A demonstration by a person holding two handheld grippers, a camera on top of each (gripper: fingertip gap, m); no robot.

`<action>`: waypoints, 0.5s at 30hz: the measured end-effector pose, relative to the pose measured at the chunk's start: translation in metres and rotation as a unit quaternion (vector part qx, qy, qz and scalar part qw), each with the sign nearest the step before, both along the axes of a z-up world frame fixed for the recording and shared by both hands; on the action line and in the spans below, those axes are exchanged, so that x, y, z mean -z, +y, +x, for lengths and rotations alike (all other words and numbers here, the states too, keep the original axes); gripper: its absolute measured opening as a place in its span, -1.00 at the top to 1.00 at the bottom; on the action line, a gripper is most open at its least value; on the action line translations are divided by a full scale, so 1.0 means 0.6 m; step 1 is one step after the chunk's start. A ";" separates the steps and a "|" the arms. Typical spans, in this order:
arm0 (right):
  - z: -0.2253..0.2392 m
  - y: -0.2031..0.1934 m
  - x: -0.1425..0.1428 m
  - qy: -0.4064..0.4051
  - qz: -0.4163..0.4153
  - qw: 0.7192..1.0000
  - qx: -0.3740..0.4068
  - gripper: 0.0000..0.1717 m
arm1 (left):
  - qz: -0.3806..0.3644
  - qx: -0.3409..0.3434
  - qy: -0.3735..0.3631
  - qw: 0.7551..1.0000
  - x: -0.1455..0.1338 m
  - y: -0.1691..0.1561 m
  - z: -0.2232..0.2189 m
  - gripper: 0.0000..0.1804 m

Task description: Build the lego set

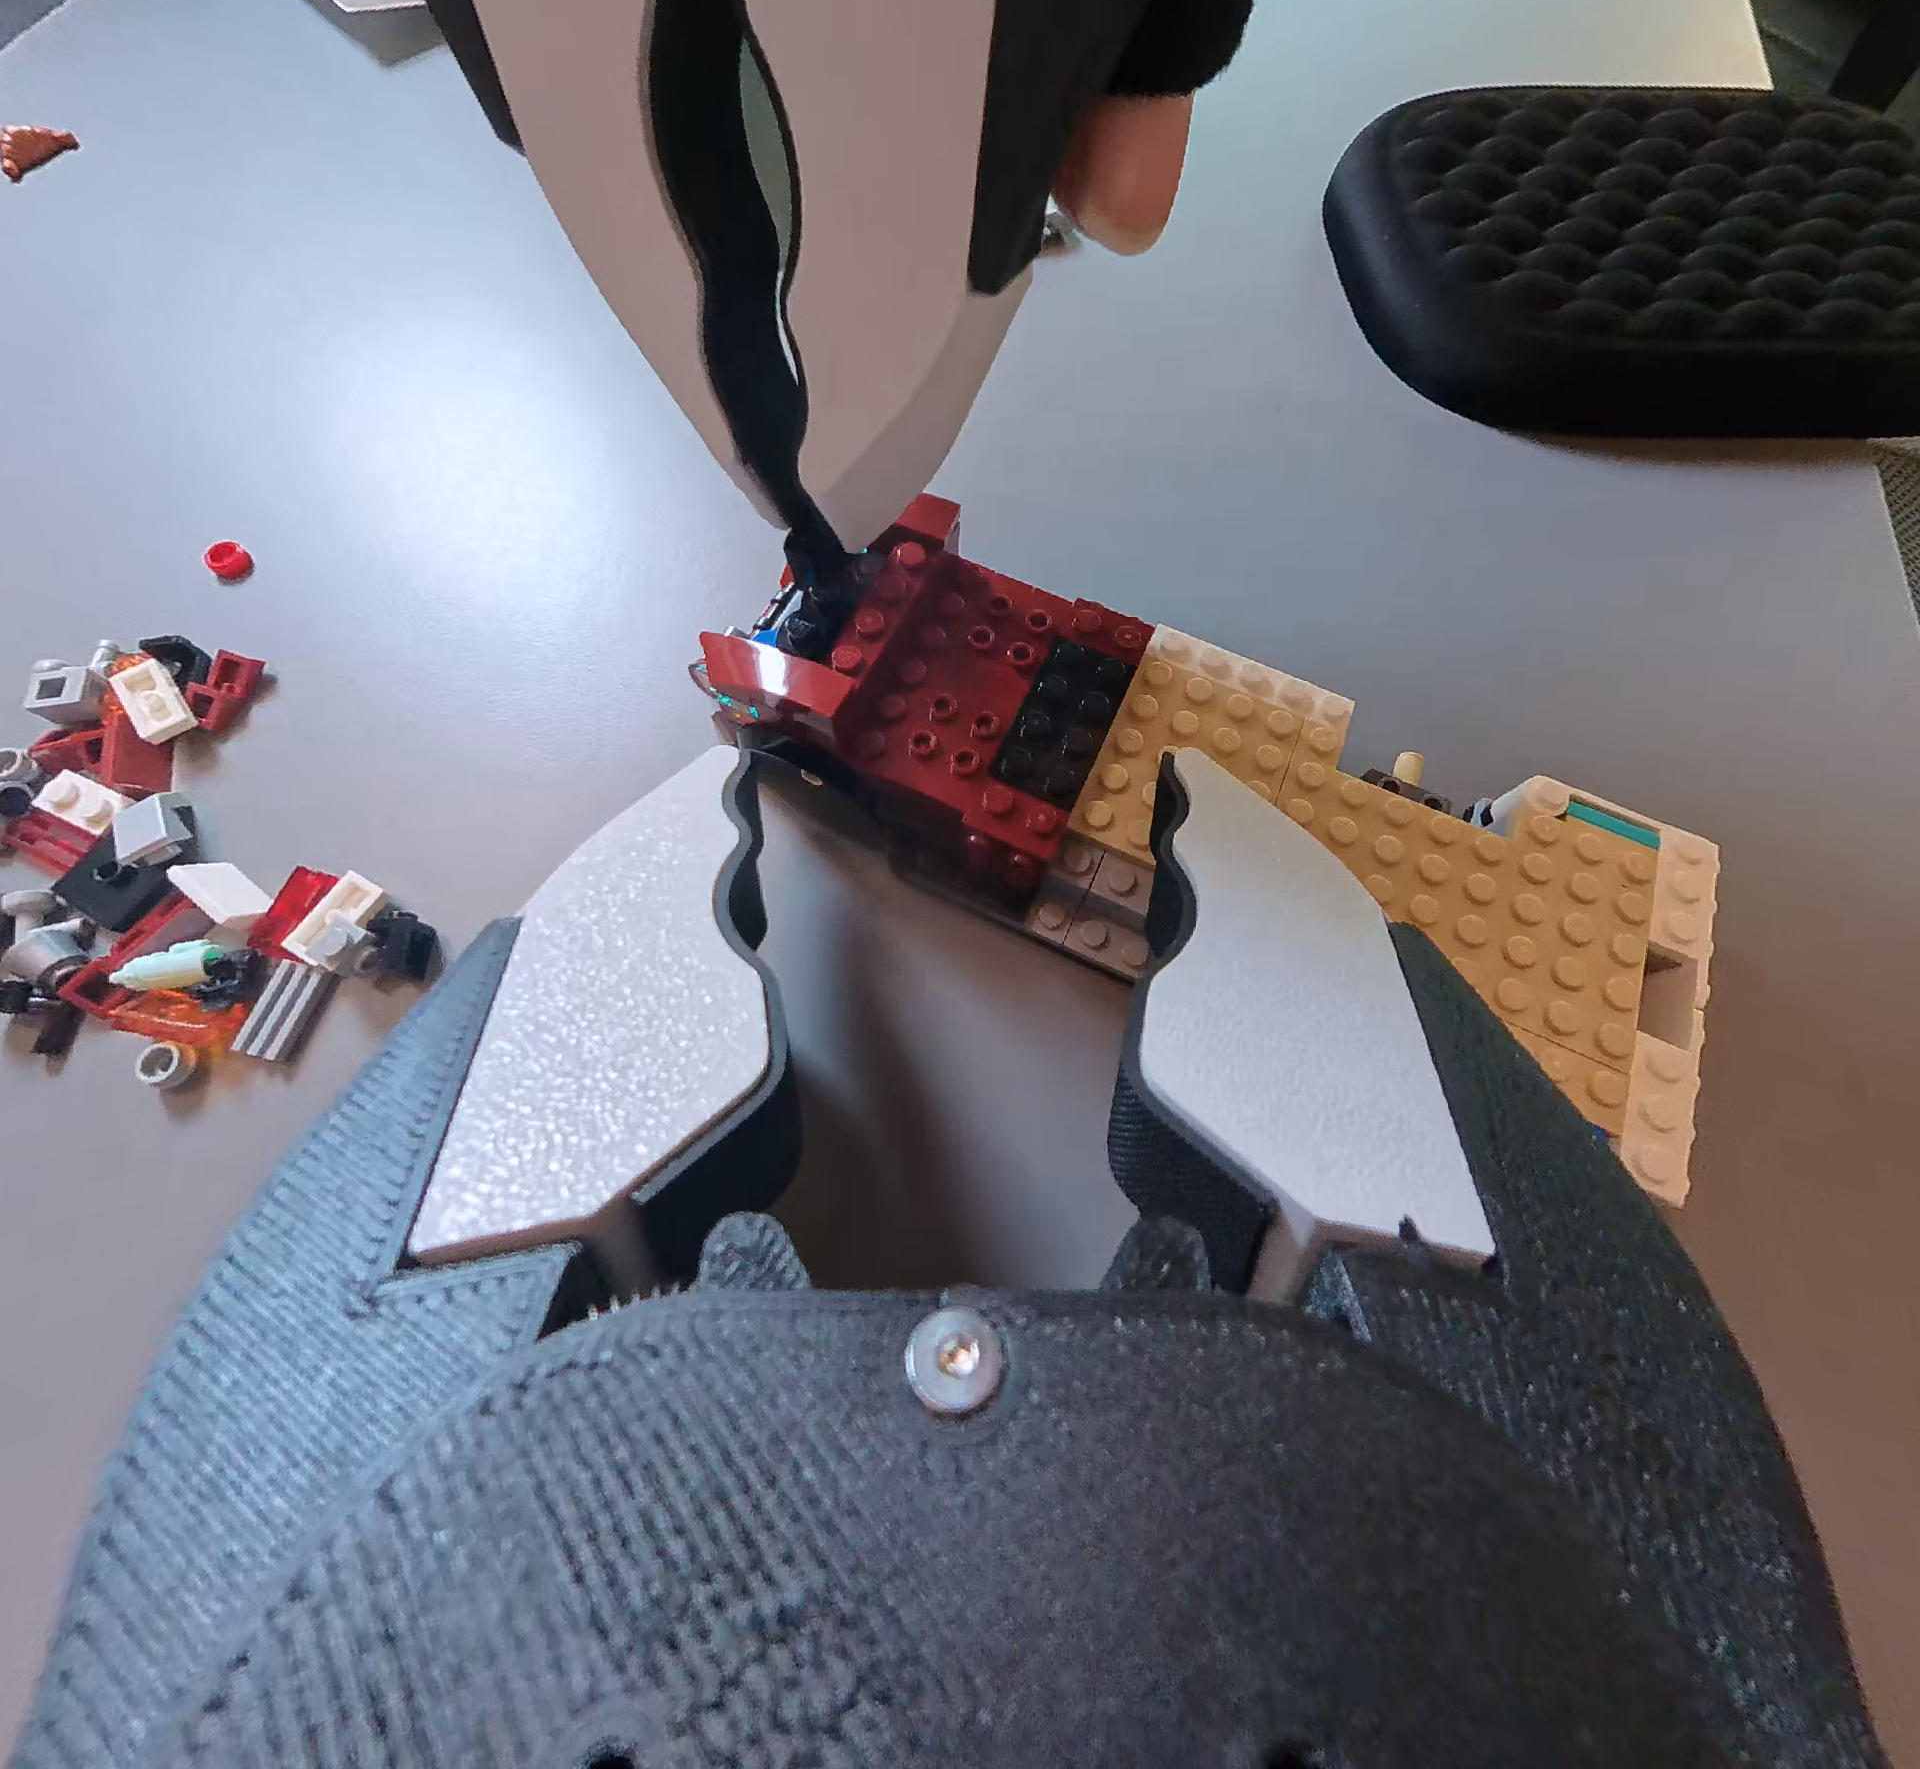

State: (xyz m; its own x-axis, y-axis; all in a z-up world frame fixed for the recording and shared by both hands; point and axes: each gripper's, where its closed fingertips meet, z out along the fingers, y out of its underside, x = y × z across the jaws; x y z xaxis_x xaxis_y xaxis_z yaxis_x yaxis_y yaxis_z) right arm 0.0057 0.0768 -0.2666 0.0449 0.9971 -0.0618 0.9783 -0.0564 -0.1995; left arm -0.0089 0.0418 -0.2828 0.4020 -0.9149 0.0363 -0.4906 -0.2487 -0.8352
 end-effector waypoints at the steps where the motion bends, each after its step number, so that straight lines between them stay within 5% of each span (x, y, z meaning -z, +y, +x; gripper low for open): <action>1: 0.000 0.000 0.001 -0.003 -0.001 1.000 -0.001 0.91 | -0.001 -0.001 0.000 1.000 0.000 0.000 0.000 0.20; 15: 0.010 -0.003 0.001 -0.011 -0.015 1.000 0.017 0.91 | -0.017 -0.015 -0.002 1.000 0.003 -0.002 0.004 0.20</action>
State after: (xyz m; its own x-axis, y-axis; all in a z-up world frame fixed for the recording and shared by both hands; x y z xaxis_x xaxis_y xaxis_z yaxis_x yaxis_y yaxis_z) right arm 0.0117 0.0750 -0.2670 0.0813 0.9926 -0.0907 0.9798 -0.0962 -0.1751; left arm -0.0064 0.0405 -0.2844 0.4294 -0.9005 0.0686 -0.4788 -0.2914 -0.8281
